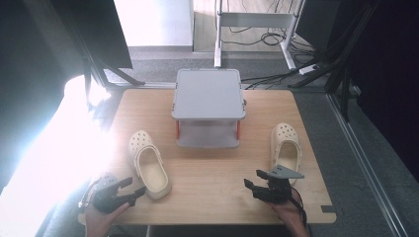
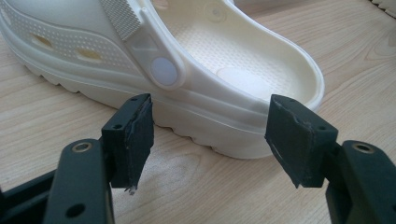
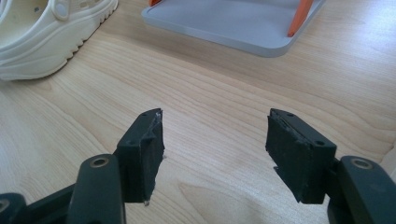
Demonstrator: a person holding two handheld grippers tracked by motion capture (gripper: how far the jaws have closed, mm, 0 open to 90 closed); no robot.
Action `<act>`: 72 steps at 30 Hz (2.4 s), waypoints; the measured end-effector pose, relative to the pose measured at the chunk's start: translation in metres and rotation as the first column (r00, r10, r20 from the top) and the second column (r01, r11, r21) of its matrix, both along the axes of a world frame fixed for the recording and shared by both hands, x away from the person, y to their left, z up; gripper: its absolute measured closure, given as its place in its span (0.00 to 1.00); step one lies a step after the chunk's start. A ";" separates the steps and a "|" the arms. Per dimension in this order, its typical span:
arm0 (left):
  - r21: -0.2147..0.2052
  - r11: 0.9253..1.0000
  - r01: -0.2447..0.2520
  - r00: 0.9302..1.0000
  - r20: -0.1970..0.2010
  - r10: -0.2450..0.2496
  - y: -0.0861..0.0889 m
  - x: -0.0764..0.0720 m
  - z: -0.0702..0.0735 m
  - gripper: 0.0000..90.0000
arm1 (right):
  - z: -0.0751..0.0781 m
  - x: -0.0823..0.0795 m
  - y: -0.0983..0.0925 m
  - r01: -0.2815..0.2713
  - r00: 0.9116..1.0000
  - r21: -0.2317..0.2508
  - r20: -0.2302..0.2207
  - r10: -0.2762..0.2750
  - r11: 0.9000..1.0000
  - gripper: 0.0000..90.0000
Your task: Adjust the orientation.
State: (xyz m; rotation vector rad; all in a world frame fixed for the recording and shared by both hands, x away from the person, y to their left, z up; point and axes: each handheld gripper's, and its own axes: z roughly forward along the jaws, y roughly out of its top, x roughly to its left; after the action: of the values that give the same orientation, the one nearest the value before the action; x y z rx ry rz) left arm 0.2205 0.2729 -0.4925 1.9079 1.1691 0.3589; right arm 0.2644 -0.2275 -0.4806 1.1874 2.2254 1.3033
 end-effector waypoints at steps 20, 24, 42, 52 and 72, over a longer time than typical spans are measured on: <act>0.012 1.000 -0.010 1.000 -0.001 0.010 -0.001 0.000 0.002 0.36 | 0.021 0.014 0.036 -0.085 0.996 0.008 -0.005 0.085 0.996 0.43; 0.013 1.000 -0.007 1.000 -0.005 0.007 -0.002 0.001 0.002 0.36 | 0.023 0.015 0.045 -0.107 0.994 -0.002 -0.010 0.107 0.994 0.43; 0.013 1.000 -0.011 1.000 -0.008 0.011 -0.001 0.000 0.002 0.37 | 0.036 0.031 0.080 -0.158 0.987 0.010 -0.023 0.159 0.987 0.49; 0.015 1.000 -0.010 1.000 -0.012 0.010 -0.001 0.001 0.002 0.37 | 0.047 0.044 0.124 -0.227 0.972 -0.034 -0.069 0.224 0.973 0.52; 0.013 1.000 -0.013 1.000 -0.016 0.013 0.004 0.001 0.001 0.37 | 0.052 0.073 0.221 -0.385 0.914 -0.133 -0.195 0.356 0.913 0.54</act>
State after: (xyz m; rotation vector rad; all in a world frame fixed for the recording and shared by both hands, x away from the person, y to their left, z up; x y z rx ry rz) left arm 0.2217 0.2772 -0.4914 1.9179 1.1926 0.3597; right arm 0.3377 -0.0062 -0.4289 0.8654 2.7262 1.1423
